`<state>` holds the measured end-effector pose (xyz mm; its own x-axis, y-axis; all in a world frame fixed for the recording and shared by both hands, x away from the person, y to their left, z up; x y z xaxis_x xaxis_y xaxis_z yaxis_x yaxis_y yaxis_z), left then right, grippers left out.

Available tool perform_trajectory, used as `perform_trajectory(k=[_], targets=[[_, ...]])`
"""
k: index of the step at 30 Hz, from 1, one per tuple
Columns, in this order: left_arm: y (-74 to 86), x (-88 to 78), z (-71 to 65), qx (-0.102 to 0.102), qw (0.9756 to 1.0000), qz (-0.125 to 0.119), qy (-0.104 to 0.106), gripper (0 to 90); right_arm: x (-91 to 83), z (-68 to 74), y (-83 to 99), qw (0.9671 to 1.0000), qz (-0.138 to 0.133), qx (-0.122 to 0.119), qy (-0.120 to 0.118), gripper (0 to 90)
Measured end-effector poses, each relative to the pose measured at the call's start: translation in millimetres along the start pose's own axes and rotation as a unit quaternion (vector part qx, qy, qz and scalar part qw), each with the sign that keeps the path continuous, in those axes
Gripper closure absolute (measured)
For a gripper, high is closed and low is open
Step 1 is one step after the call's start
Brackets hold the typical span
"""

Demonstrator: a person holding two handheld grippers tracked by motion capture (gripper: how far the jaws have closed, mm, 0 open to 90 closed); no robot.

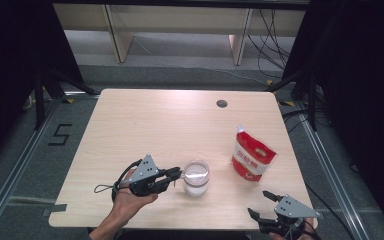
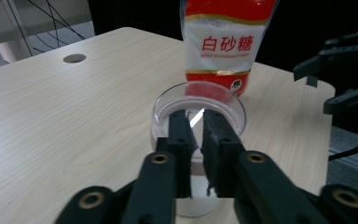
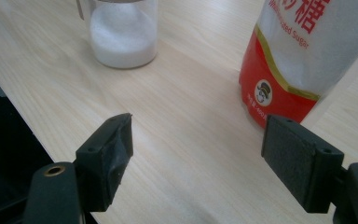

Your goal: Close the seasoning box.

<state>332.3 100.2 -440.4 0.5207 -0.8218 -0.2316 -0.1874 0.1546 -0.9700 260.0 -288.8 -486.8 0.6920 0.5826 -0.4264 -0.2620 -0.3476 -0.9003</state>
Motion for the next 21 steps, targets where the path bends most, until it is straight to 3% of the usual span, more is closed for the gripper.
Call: perform_trajectory(k=[2, 3, 7, 9, 11, 12, 14, 15, 17, 21], targets=[[-0.5, -1.4, 0.6, -0.009, 0.9999, -0.004, 0.013, 68.2, -0.2, 0.1, 0.0, 1.0, -0.001, 0.001, 0.001, 25.6], [-0.3, -2.8, 0.0, -0.022, 0.9997, -0.006, 0.011, 68.0, -0.3, 0.1, -0.1, 1.0, -0.001, 0.003, 0.001, 25.6], [-0.2, -6.0, -0.2, -0.032, 0.9994, -0.01, 0.004, 56.1, -0.6, 0.6, -0.4, 1.0, -0.002, 0.006, 0.0, 25.5], [0.0, -7.9, 0.5, -0.022, 0.9998, -0.002, 0.0, 49.8, 0.1, 0.4, -0.1, 1.0, -0.006, 0.006, -0.001, 25.5], [2.6, -8.5, 0.6, -0.033, 0.9994, -0.001, -0.001, 44.8, 0.3, 0.3, 0.0, 0.9999, -0.006, 0.007, -0.002, 25.3], [3.0, -9.7, 1.9, -0.025, 0.9996, 0.006, -0.007, 42.6, 0.3, -1.3, -0.1, 1.0, -0.008, 0.005, -0.004, 24.9], [5.4, -9.8, 2.8, -0.04, 0.9991, 0.005, -0.01, 37.7, 0.6, -1.1, 0.2, 0.9997, -0.012, 0.021, -0.011, 24.4], [6.0, -10.7, 3.7, -0.039, 0.9992, 0.007, -0.011, 36.8, -0.4, 0.4, 0.1, 0.9993, -0.008, 0.036, -0.013, 24.1], [7.6, -12.6, 3.5, -0.048, 0.9987, 0.007, -0.014, 35.4, 0.5, -0.6, 0.4, 0.9994, -0.014, 0.029, -0.012, 23.8], [11.0, -17.2, 2.9, -0.044, 0.9987, 0.017, -0.018, 32.8, 0.6, 0.5, 0.6, 0.9995, -0.006, 0.03, -0.008, 23.5]])
Point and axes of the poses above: each handheld gripper's, and its own axes: x roughly forward along the jaws, y roughly out of its underside, z roughly to its left, the point moved 1 cm from there along x, roughly forward along the jaws, and after that the axes turned 6 degrees about -z, right-handed, at the moved point
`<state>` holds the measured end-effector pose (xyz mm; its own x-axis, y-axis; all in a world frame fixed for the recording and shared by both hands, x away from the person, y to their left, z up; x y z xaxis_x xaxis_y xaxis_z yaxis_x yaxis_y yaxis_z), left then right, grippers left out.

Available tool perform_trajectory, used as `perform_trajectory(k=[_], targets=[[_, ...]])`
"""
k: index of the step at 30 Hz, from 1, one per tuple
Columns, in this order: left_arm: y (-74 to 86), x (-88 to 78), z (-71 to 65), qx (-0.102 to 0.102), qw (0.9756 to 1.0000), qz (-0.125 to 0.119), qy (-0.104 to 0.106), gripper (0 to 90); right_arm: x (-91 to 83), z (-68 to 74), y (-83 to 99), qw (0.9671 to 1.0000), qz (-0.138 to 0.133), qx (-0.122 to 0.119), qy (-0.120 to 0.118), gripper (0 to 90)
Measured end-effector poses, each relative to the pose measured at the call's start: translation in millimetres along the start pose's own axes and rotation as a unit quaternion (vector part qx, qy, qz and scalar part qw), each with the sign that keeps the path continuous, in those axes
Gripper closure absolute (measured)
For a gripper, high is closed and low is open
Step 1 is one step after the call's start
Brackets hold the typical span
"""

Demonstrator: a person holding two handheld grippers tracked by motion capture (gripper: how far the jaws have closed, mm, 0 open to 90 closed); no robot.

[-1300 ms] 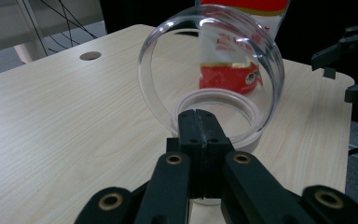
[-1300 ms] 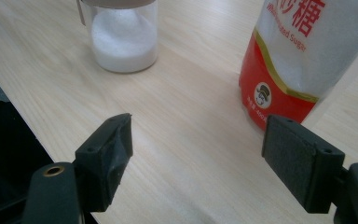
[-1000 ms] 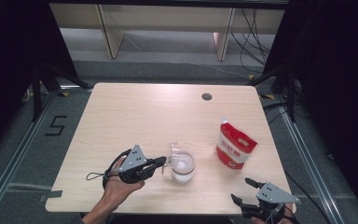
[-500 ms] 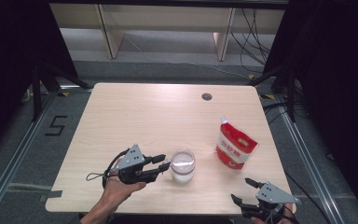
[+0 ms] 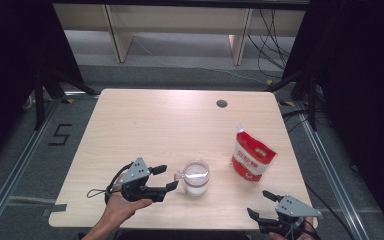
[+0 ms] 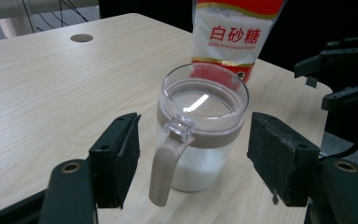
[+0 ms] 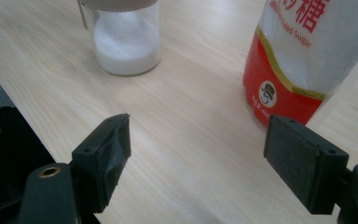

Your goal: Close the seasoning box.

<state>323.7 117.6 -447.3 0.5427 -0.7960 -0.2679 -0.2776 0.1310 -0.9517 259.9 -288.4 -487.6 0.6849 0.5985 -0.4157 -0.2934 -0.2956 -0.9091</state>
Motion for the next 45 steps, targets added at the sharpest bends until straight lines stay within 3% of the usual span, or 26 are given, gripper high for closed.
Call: perform_trajectory(k=[2, 6, 7, 8, 9, 14, 18, 22, 23, 24, 28, 29, 40, 45], targets=[[2.2, -2.0, 0.6, 0.007, 0.9999, 0.007, 0.002, 31.3, 0.2, -0.3, -0.1, 1.0, -0.002, -0.005, -0.001, 23.5], [7.0, -5.2, 0.4, -0.007, 0.9999, 0.01, 0.001, 28.0, 0.5, -0.7, -0.1, 1.0, -0.001, -0.003, -0.001, 23.5], [7.3, -6.5, 0.1, -0.008, 0.9999, 0.012, -0.004, 27.5, 0.8, -1.8, -0.2, 0.9999, -0.002, -0.011, -0.001, 23.5], [7.4, -8.0, 0.1, -0.007, 0.9998, 0.015, -0.007, 27.1, 0.4, -0.7, -0.2, 1.0, 0.001, -0.004, -0.001, 23.4], [7.7, -8.8, 0.2, -0.007, 0.9999, 0.014, -0.007, 26.9, 0.8, -2.1, -0.4, 0.9999, -0.003, -0.014, 0.0, 23.5], [9.2, -10.6, -1.7, -0.009, 0.9999, 0.013, -0.004, 25.8, 1.0, -2.2, -0.5, 0.9998, -0.004, -0.018, 0.0, 23.5], [11.3, -12.0, -3.4, -0.005, 0.9998, 0.018, -0.006, 25.5, 0.8, -0.7, -0.2, 1.0, 0.001, -0.008, -0.003, 23.5], [15.2, -14.1, -3.4, 0.004, 0.9997, 0.024, -0.004, 24.8, 0.6, -1.6, -0.4, 0.9999, -0.003, -0.015, -0.001, 23.4], [16.3, -15.3, -4.1, 0.004, 0.9996, 0.028, -0.007, 24.8, -0.1, 0.7, -0.1, 1.0, 0.004, 0.0, -0.002, 23.4], [17.2, -15.8, -3.8, 0.009, 0.9995, 0.029, -0.004, 24.8, 0.0, 0.3, -0.2, 1.0, 0.002, -0.003, -0.001, 23.3], [22.2, -19.0, -5.3, 0.007, 0.9993, 0.035, -0.004, 24.5, -0.2, 0.6, -0.4, 1.0, 0.002, -0.002, -0.002, 23.3], [24.1, -19.7, -6.9, -0.005, 0.9993, 0.036, -0.007, 24.5, -0.3, 0.6, -0.4, 1.0, 0.002, -0.002, -0.002, 23.3], [39.1, -25.2, -12.6, -0.005, 0.9986, 0.053, -0.004, 23.0, 1.4, 0.0, -0.3, 0.9999, 0.0, -0.007, -0.014, 21.0], [43.6, -27.2, -16.3, -0.008, 0.9983, 0.058, 0.0, 20.2, 1.8, -0.2, -0.6, 0.9998, -0.007, -0.015, -0.007, 17.1]])
Point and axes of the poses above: each handheld gripper's, and its own axes: x roughly forward along the jaws, y roughly out of its underside, z roughly to its left, the point moved 1 cm from there along x, roughly forward along the jaws, and after that the axes turned 6 degrees about -z, right-handed, at the moved point
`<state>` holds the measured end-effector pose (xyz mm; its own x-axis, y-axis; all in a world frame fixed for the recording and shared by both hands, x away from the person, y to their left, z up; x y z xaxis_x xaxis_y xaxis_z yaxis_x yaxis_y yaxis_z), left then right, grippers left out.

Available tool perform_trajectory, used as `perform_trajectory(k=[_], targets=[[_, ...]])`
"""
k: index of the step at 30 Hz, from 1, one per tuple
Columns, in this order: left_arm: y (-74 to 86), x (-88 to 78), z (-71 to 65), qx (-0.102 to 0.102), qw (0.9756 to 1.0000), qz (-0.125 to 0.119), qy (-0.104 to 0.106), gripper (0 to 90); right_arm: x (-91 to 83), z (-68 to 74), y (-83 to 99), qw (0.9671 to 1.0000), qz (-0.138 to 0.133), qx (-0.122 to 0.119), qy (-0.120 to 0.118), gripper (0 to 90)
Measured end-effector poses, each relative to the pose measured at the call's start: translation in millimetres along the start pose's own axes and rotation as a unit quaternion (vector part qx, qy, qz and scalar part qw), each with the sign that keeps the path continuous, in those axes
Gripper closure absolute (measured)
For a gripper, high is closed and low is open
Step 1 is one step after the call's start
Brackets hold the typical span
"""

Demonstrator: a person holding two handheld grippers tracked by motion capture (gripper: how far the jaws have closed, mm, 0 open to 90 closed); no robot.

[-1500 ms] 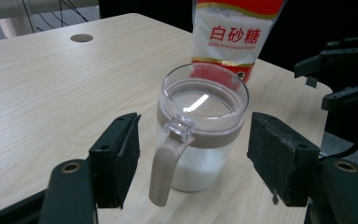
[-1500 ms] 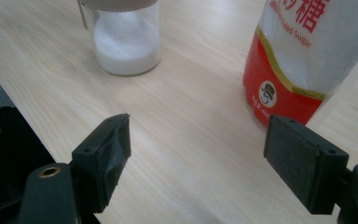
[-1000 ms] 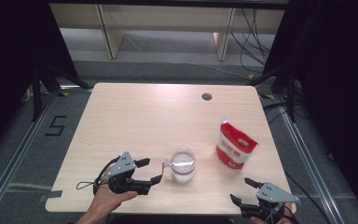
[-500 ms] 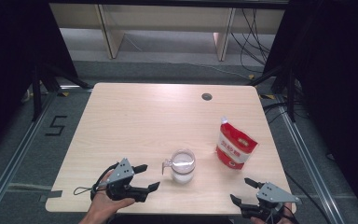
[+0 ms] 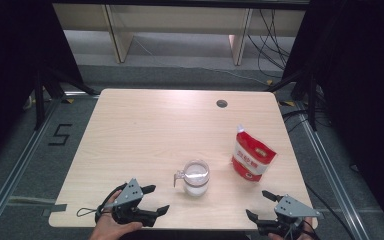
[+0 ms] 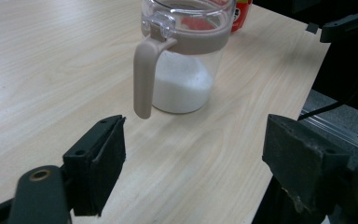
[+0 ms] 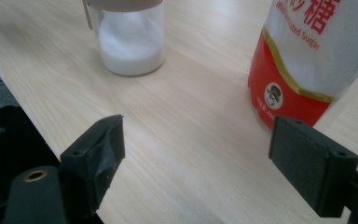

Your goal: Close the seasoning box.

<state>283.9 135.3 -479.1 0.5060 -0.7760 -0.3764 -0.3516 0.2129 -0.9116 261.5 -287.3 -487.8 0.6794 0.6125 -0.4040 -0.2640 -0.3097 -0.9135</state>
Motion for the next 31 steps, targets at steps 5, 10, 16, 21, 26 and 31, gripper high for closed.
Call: perform_trajectory(k=[5, 10, 16, 21, 26, 31], targets=[[4.6, -1.5, -3.3, 0.002, 1.0, 0.004, -0.005, 16.0, 0.8, 0.0, -0.1, 0.9999, -0.007, -0.004, -0.008, 16.0], [11.5, -2.6, -5.2, 0.002, 0.9999, 0.014, -0.005, 15.4, 0.0, -0.1, 0.5, 1.0, -0.004, 0.001, -0.002, 16.0], [20.7, -2.3, -7.5, -0.02, 0.9997, 0.016, 0.001, 15.3, 0.9, 2.4, 2.3, 0.9999, 0.008, 0.004, -0.004, 16.0], [25.3, 0.0, -8.9, -0.017, 0.9996, 0.021, -0.011, 15.4, 2.8, 2.6, 2.9, 0.9999, 0.0, -0.006, -0.008, 16.1], [24.9, 1.6, -10.2, -0.01, 0.9996, 0.027, -0.007, 15.3, 2.9, 4.0, 3.9, 0.9999, 0.009, -0.002, -0.007, 16.1], [24.3, 1.4, -7.0, -0.011, 0.9996, 0.023, -0.012, 15.3, 5.7, 1.4, 4.6, 0.9997, 0.004, -0.016, -0.017, 16.0]])
Point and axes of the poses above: each handheld gripper's, and its own axes: x roughly forward along the jaws, y roughly out of its underside, z roughly to its left, the point moved 1 cm from there along x, roughly forward along the jaws, and after that the axes turned 6 degrees about -z, right-handed, at the moved point
